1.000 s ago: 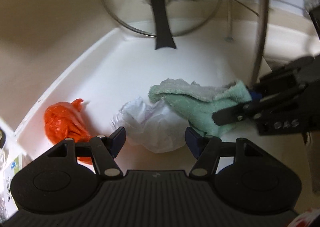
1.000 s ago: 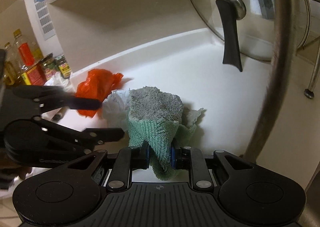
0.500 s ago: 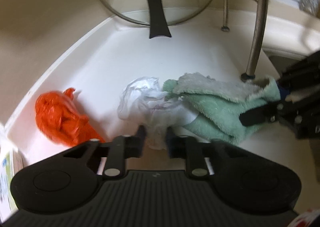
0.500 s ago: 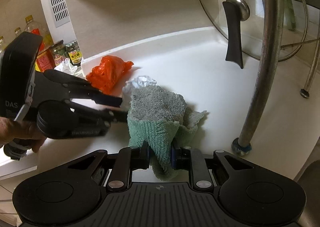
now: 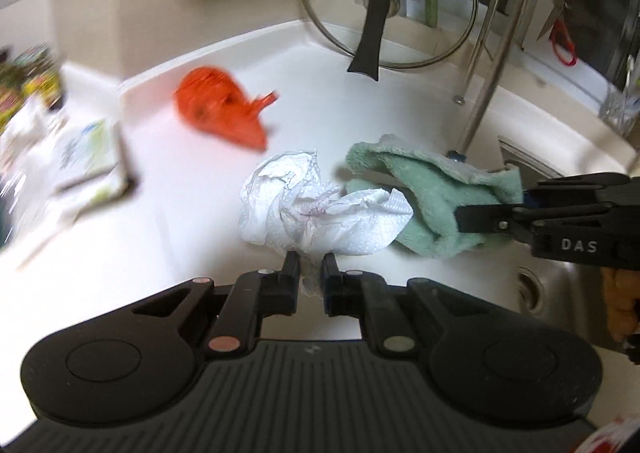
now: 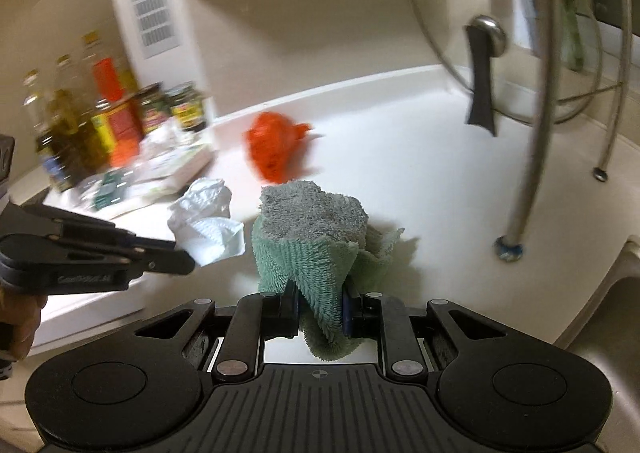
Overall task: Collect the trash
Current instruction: 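Carry the towel and tissue down over the wastebasket, then open both grippers to drop the towel and tissue into the wastebasket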
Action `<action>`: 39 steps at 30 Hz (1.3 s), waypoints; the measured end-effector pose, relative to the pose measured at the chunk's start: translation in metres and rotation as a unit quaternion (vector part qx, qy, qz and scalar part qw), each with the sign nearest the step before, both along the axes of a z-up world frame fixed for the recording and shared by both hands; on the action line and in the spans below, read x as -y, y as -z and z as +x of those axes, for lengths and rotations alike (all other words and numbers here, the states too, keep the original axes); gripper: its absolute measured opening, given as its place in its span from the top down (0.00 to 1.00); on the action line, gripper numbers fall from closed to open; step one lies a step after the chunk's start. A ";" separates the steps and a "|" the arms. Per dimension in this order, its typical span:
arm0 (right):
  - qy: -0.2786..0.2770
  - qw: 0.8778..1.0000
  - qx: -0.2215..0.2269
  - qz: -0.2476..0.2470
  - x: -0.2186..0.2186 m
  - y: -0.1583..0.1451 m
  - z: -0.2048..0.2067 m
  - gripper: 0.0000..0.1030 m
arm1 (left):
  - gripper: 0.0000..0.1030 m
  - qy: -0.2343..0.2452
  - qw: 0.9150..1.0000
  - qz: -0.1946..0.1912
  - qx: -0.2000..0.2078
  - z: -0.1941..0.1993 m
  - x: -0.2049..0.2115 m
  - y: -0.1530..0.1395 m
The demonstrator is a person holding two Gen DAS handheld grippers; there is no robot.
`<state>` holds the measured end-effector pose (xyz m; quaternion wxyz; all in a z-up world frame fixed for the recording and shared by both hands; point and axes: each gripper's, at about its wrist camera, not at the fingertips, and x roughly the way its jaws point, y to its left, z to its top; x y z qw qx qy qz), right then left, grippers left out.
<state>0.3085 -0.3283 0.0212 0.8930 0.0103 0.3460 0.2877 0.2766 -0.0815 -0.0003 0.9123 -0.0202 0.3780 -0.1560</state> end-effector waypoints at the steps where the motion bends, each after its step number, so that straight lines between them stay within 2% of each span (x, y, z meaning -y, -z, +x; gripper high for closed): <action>1: -0.007 1.000 0.001 0.001 -0.006 -0.002 -0.009 0.81 | 0.90 -0.005 1.000 -0.006 -0.003 -0.013 -0.006 -0.001; 5: -0.046 0.999 0.000 -0.003 -0.036 -0.007 -0.050 0.81 | 0.91 -0.017 1.000 -0.008 -0.015 -0.064 -0.029 0.000; 9: -0.090 0.996 -0.003 -0.015 -0.070 -0.004 -0.092 0.81 | 0.91 -0.033 0.999 -0.012 -0.039 -0.117 -0.052 0.013; 13: -0.126 0.991 -0.012 -0.034 -0.100 0.007 -0.126 0.81 | 0.91 -0.051 0.996 -0.019 -0.071 -0.157 -0.070 0.032; 17: -0.154 0.986 -0.026 -0.065 -0.123 0.028 -0.150 0.81 | 0.91 -0.063 0.993 -0.016 -0.101 -0.181 -0.082 0.054; 21: -0.174 0.978 -0.039 -0.110 -0.142 0.061 -0.162 0.81 | 0.91 -0.076 0.989 -0.015 -0.130 -0.188 -0.088 0.081; 26: -0.160 0.974 -0.074 -0.141 -0.146 0.099 -0.158 0.81 | 0.91 -0.085 0.983 -0.012 -0.160 -0.184 -0.091 0.111; 33: -0.145 0.970 -0.098 -0.170 -0.152 0.128 -0.139 0.81 | 0.91 -0.111 0.976 -0.027 -0.185 -0.170 -0.093 0.131; 39: -0.147 0.965 -0.099 -0.191 -0.157 0.147 -0.125 0.81 | 0.91 -0.134 0.970 -0.031 -0.200 -0.160 -0.093 0.142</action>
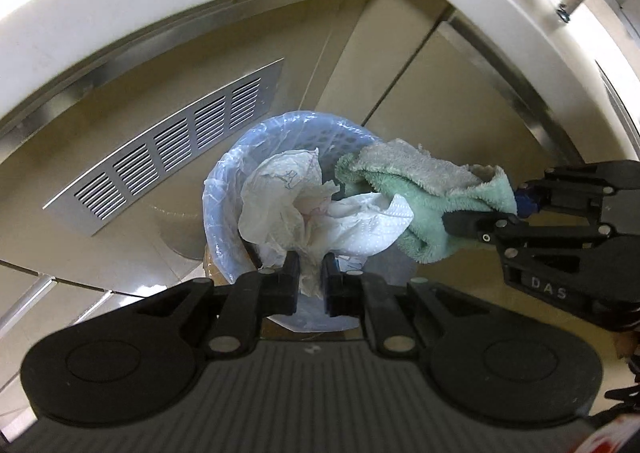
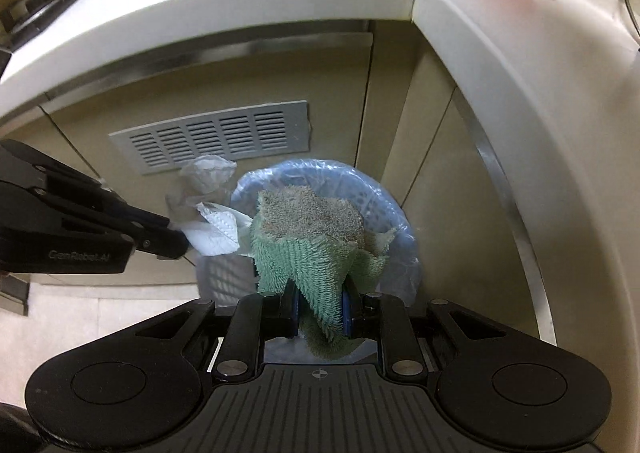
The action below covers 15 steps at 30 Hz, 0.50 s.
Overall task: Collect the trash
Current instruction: 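Open both grippers to drop the towel and tissue into the wastebasket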
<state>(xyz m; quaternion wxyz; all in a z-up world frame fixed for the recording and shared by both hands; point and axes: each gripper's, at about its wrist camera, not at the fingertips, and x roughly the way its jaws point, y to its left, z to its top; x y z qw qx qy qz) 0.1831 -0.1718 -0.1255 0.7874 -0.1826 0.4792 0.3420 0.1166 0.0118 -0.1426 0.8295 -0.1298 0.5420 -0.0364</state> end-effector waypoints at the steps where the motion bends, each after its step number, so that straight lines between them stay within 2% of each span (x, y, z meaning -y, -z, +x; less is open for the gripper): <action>1: -0.001 1.000 0.000 -0.004 0.000 0.002 0.002 0.81 | 0.91 -0.004 1.000 0.000 -0.003 0.001 0.000 0.002; 15: -0.007 0.999 -0.014 -0.028 -0.009 0.031 0.023 0.81 | 0.91 -0.031 0.999 -0.012 -0.033 0.014 -0.001 0.024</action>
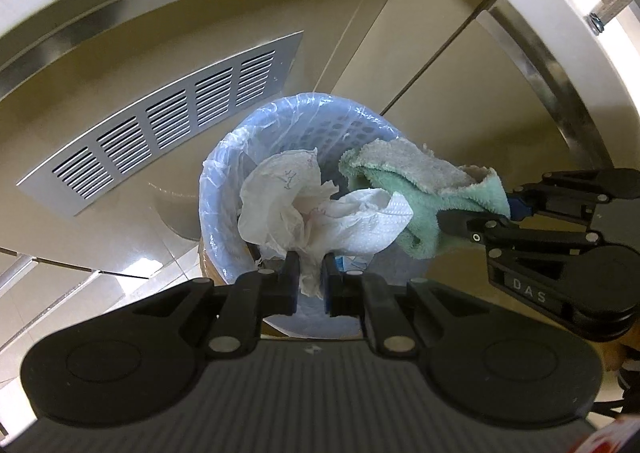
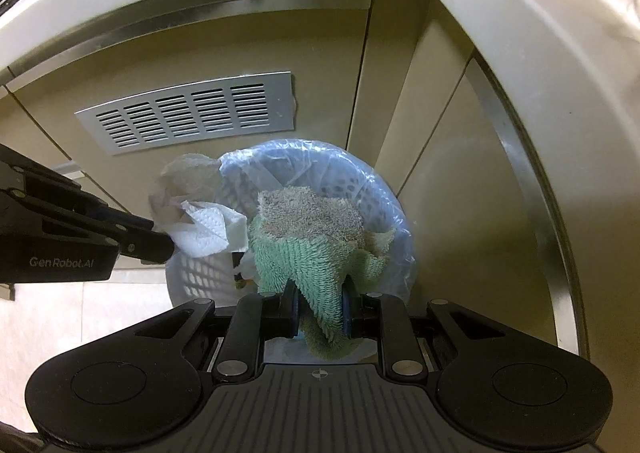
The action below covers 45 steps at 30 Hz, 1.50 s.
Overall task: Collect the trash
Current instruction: 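Open both grippers to drop the towel and tissue into the wastebasket, then move both open grippers back up to the counter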
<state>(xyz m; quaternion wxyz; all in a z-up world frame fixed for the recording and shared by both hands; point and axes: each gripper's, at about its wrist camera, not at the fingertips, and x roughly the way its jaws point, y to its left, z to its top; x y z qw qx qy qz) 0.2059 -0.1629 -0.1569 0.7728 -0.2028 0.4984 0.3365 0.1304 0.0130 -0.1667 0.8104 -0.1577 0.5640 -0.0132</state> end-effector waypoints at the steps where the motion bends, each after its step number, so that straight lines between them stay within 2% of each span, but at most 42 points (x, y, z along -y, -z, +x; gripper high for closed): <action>1: -0.001 1.000 -0.001 0.001 0.000 0.000 0.001 0.81 | 0.91 -0.001 1.000 0.000 -0.001 0.000 0.001 0.000; 7: -0.003 1.000 -0.001 0.002 0.000 0.001 0.004 0.81 | 0.90 -0.005 1.000 0.003 -0.008 0.004 0.002 0.003; 9: -0.004 1.000 0.000 0.001 0.000 0.001 0.004 0.81 | 0.87 -0.006 1.000 0.000 -0.008 0.006 0.002 0.004; 10: -0.004 1.000 0.000 0.000 0.001 0.001 0.004 0.81 | 0.77 -0.008 1.000 -0.001 -0.006 0.007 0.002 0.005; 11: -0.003 1.000 0.000 0.000 0.001 0.001 0.005 0.81 | 0.62 -0.007 1.000 -0.002 -0.007 0.008 0.001 0.005; 12: -0.002 1.000 0.000 -0.001 0.001 0.002 0.005 0.81 | 0.59 -0.007 1.000 -0.001 -0.006 0.008 0.001 0.004; 33: -0.005 1.000 0.007 0.015 -0.005 0.006 0.009 0.81 | 0.58 -0.040 0.999 0.008 -0.005 -0.010 -0.016 0.003; 34: -0.007 1.000 0.009 0.018 -0.006 0.006 0.009 0.75 | 0.58 -0.041 0.999 0.009 -0.005 -0.011 -0.016 0.002; 35: -0.006 1.000 0.010 0.022 -0.007 0.006 0.009 0.59 | 0.58 -0.042 0.999 0.010 -0.005 -0.012 -0.017 0.002; 37: -0.002 0.999 0.009 0.032 -0.006 0.006 0.011 0.43 | 0.58 -0.045 0.999 0.011 -0.006 -0.016 -0.019 0.002; 45: -0.007 1.000 0.003 0.026 -0.009 0.006 0.008 0.43 | 0.58 -0.055 0.998 0.013 -0.008 -0.026 -0.027 0.006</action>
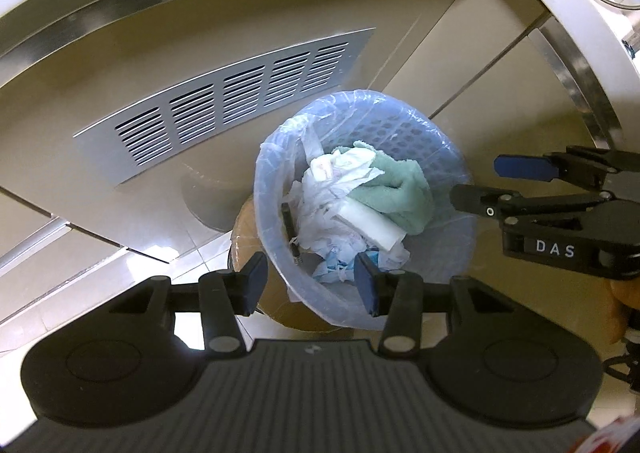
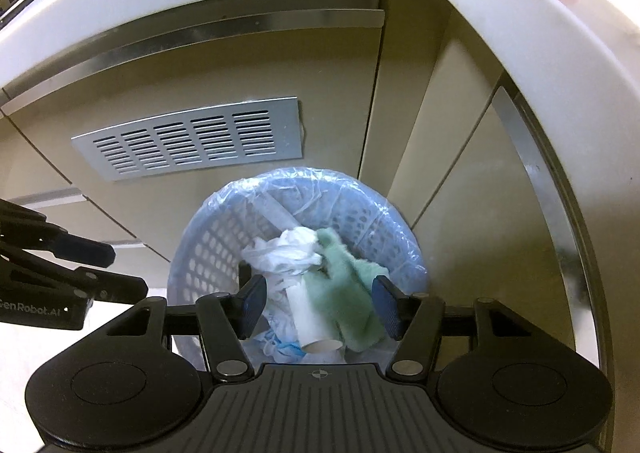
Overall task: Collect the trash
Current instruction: 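Move both open grippers back up to the counter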
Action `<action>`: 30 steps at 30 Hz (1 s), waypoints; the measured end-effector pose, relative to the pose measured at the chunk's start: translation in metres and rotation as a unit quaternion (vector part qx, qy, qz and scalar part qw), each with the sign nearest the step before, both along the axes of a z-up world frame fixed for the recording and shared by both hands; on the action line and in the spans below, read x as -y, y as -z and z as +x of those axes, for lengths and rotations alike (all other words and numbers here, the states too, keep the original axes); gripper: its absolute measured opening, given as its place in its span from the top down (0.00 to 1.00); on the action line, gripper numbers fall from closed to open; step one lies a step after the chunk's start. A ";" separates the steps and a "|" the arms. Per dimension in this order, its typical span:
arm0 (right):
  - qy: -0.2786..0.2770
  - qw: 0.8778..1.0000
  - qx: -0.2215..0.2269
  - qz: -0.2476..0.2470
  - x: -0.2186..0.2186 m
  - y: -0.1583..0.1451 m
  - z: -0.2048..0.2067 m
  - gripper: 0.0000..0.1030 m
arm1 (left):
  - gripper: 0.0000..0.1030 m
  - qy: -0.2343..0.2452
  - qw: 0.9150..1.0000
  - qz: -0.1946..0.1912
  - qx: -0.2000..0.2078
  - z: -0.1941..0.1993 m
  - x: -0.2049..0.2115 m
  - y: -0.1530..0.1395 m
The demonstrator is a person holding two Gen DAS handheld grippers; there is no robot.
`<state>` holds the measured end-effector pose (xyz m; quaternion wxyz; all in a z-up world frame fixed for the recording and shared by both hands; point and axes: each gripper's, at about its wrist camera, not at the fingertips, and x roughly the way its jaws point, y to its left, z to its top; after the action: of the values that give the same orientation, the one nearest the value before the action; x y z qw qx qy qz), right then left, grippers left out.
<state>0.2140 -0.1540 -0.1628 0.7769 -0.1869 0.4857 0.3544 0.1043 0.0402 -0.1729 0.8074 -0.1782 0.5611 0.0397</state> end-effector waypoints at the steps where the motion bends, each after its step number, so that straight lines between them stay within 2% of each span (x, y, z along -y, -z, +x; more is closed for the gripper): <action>1: -0.001 1.000 -0.001 0.000 -0.001 0.000 -0.001 0.43 | 0.58 0.000 1.000 0.000 0.001 -0.001 -0.001 -0.001; 12: -0.007 1.000 0.014 0.008 -0.006 -0.019 -0.019 0.43 | 0.58 0.014 0.999 0.009 0.030 -0.006 0.003 -0.020; 20: -0.011 0.997 0.049 0.054 0.004 -0.068 -0.035 0.43 | 0.58 0.048 0.994 0.026 0.090 -0.011 0.012 -0.065; 30: 0.015 0.984 0.126 0.127 0.025 -0.137 -0.038 0.43 | 0.58 0.088 0.978 0.044 0.182 0.000 0.026 -0.133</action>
<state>0.1758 -0.1790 -0.0258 0.8548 -0.1227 0.3377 0.3745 0.1047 0.0144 -0.0400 0.9035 -0.0968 0.4156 -0.0401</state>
